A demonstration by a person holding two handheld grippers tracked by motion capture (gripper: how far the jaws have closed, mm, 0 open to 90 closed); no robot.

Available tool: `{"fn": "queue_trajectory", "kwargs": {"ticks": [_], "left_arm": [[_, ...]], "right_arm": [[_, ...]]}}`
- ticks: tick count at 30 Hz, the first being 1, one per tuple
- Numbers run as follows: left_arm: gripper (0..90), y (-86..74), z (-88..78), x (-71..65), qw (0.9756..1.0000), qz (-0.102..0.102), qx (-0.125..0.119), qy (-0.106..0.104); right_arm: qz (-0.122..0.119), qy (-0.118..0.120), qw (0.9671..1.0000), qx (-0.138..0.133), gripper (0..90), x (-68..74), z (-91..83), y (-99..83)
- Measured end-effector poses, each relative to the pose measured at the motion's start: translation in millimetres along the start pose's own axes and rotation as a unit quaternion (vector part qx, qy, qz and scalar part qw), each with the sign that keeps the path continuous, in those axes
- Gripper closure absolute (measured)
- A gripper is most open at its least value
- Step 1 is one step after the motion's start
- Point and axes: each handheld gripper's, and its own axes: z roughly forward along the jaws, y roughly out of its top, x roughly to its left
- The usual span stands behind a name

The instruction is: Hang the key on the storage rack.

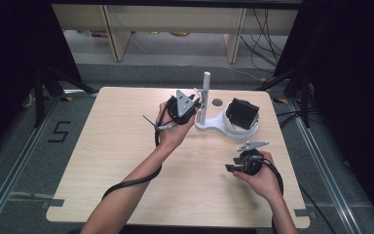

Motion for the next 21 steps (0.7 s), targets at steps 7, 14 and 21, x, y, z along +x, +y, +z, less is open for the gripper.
{"fn": "queue_trajectory", "kwargs": {"ticks": [7,14,21], "left_arm": [[68.0,-3.0,-12.3,9.8,0.9997,-0.021,0.007,-0.010],[60.1,-12.6,-30.4,23.7,0.9990,-0.030,0.024,-0.022],[46.8,-30.3,-56.4,39.1,0.9987,-0.025,0.030,-0.032]], "right_arm": [[-0.003,-0.002,1.0000,-0.002,53.5,0.0,0.4,0.1],[0.006,0.000,1.0000,0.001,53.4,0.9,-0.3,-0.3],[0.002,-0.003,1.0000,-0.005,53.3,0.2,0.3,-1.1]]}}
